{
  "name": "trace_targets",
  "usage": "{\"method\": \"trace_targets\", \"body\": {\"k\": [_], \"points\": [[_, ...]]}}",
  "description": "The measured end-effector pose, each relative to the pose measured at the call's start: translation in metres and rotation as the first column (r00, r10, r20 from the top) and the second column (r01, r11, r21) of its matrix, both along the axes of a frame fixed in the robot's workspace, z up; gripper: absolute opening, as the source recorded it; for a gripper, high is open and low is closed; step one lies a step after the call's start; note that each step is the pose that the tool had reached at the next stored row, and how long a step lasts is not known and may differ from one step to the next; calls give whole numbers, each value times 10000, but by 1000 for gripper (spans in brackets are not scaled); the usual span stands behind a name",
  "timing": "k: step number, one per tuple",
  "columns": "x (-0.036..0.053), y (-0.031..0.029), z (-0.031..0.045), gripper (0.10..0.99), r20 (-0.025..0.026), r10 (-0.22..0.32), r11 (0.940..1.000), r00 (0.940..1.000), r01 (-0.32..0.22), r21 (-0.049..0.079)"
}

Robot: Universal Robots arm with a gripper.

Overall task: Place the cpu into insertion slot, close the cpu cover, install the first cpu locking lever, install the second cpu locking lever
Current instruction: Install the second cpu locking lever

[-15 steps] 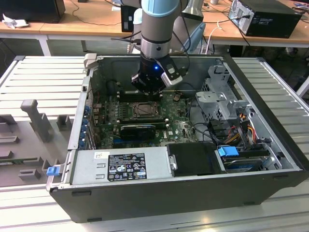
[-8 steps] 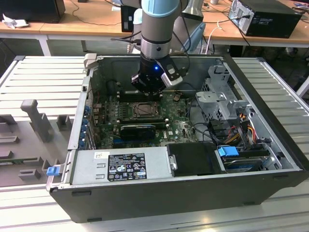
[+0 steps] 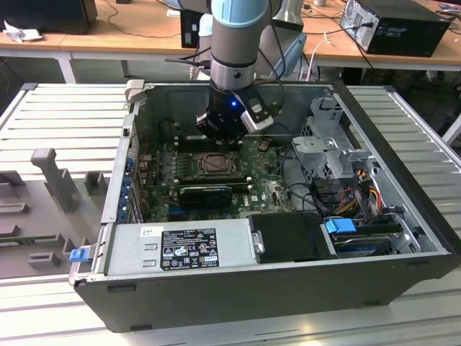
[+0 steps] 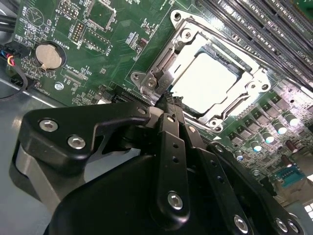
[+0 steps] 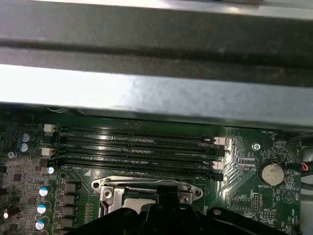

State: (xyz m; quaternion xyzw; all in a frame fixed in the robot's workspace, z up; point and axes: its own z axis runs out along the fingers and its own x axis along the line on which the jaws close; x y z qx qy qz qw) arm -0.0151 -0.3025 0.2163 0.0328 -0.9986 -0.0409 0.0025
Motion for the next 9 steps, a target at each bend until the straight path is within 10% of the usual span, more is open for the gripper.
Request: {"method": "trace_targets", "body": {"k": [9], "points": [[0, -29, 1, 106, -1, 1, 10000, 10000, -1, -2]]}}
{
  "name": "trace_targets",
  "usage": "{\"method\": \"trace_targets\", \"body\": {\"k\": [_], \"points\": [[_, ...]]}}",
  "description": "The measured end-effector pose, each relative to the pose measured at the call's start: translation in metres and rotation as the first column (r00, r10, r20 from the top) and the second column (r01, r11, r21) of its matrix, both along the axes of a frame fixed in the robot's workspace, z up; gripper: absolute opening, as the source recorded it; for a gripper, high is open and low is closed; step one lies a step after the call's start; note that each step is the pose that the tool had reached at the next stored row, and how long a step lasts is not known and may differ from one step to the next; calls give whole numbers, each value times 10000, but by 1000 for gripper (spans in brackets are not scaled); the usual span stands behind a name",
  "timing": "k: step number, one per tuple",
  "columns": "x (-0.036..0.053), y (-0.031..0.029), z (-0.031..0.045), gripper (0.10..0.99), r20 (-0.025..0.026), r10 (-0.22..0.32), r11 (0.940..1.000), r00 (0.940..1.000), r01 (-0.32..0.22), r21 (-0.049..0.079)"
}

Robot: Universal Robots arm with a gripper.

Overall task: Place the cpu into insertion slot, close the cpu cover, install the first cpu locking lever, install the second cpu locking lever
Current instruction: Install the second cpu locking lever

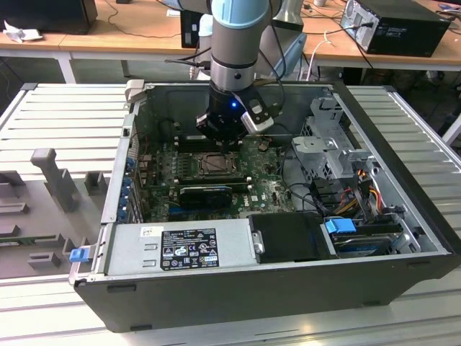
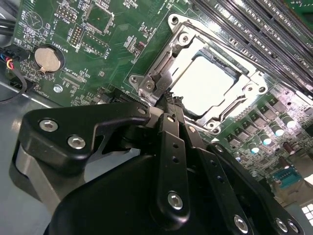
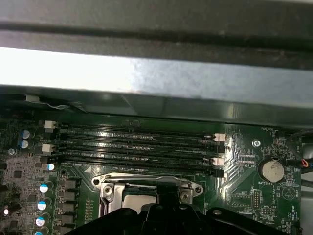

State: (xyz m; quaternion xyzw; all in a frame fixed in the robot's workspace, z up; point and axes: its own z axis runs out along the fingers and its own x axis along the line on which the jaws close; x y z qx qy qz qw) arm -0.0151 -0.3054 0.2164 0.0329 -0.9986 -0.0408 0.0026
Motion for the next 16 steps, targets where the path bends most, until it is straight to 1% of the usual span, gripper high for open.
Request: {"method": "trace_targets", "body": {"k": [12, 16], "points": [[0, -66, 0, 106, 1, 0, 10000, 10000, 0, 1], [0, -74, 3, 106, 0, 0, 10000, 10000, 0, 0]]}}
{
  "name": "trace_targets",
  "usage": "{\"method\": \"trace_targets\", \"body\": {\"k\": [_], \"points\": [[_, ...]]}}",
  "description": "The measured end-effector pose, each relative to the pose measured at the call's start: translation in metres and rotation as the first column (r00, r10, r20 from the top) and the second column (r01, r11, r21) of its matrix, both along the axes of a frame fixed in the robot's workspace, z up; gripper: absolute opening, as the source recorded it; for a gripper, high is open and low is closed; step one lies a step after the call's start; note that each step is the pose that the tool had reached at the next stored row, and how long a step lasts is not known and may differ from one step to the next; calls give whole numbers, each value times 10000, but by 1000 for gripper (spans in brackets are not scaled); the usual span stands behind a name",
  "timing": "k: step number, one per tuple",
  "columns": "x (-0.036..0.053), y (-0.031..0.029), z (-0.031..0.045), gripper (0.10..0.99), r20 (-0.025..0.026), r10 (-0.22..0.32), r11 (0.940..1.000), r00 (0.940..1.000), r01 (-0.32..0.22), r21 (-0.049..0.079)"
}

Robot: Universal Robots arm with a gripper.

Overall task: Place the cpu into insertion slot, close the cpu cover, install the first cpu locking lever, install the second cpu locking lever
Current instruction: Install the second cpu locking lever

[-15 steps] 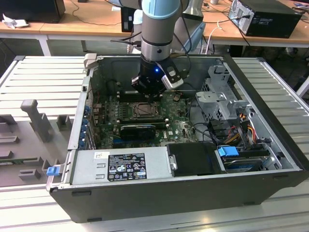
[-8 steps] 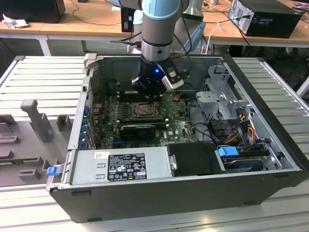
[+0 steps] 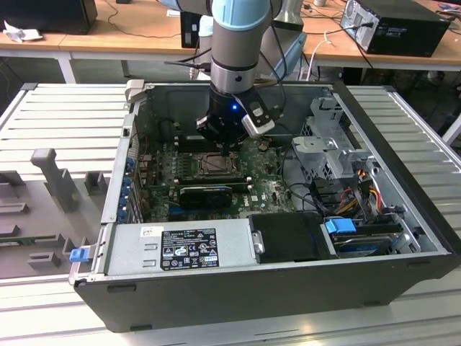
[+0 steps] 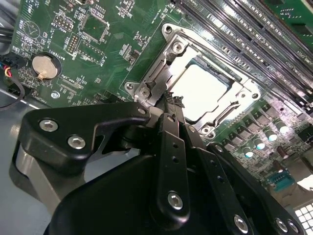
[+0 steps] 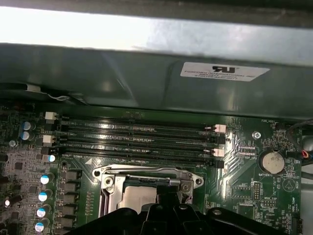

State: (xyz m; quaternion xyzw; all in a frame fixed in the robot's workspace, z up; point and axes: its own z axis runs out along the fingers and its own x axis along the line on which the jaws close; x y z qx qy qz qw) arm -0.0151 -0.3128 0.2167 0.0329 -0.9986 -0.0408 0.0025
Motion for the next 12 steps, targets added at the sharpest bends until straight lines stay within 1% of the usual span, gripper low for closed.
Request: {"method": "trace_targets", "body": {"k": [5, 8, 12], "points": [[0, 0, 31, 106, 0, 0, 10000, 10000, 0, -1], [0, 0, 80, 106, 0, 0, 10000, 10000, 0, 0], [0, 0, 106, 106, 1, 0, 10000, 10000, 0, 1]]}}
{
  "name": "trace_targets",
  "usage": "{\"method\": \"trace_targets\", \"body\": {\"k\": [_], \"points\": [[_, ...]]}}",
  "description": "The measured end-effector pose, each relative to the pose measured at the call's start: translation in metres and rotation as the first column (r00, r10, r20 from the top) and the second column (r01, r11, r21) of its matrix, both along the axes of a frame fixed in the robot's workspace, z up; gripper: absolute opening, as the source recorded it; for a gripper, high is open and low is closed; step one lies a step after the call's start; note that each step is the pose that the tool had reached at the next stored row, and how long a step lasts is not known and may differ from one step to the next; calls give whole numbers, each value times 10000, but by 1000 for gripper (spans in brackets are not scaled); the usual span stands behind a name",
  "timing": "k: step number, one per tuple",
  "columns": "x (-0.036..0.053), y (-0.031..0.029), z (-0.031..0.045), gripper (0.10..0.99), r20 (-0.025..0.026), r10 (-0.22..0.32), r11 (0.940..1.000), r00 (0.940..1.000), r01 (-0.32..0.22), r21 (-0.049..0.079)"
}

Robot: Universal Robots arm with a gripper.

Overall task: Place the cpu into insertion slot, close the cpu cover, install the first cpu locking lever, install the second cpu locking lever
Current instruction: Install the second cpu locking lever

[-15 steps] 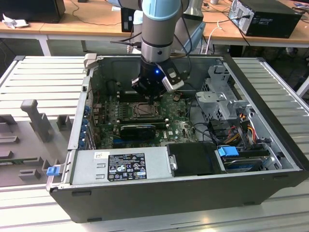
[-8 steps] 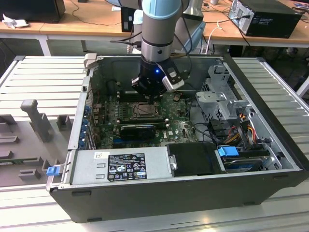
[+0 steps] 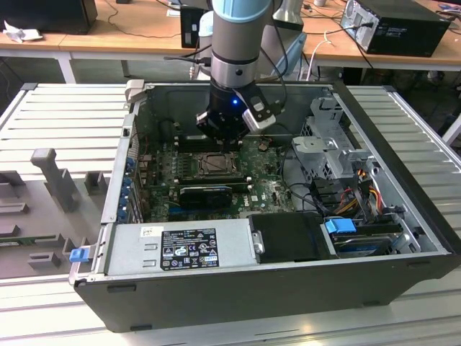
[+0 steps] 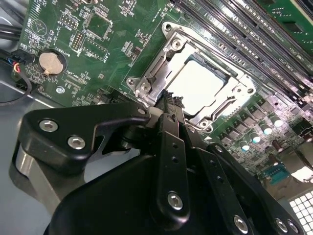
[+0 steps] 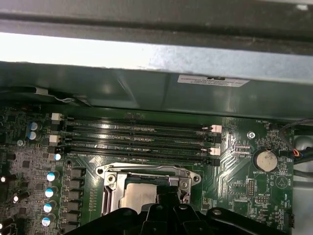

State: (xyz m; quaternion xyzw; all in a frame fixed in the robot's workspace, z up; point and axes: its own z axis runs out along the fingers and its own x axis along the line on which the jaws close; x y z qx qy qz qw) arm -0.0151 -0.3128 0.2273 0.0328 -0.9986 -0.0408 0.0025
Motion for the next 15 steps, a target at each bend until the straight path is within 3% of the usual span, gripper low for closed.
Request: {"method": "trace_targets", "body": {"k": [5, 15], "points": [[0, -8, 4, 106, -2, 2, 10000, 10000, -2, -2], [0, -83, 4, 106, 0, 1, 10000, 10000, -1, 0]]}}
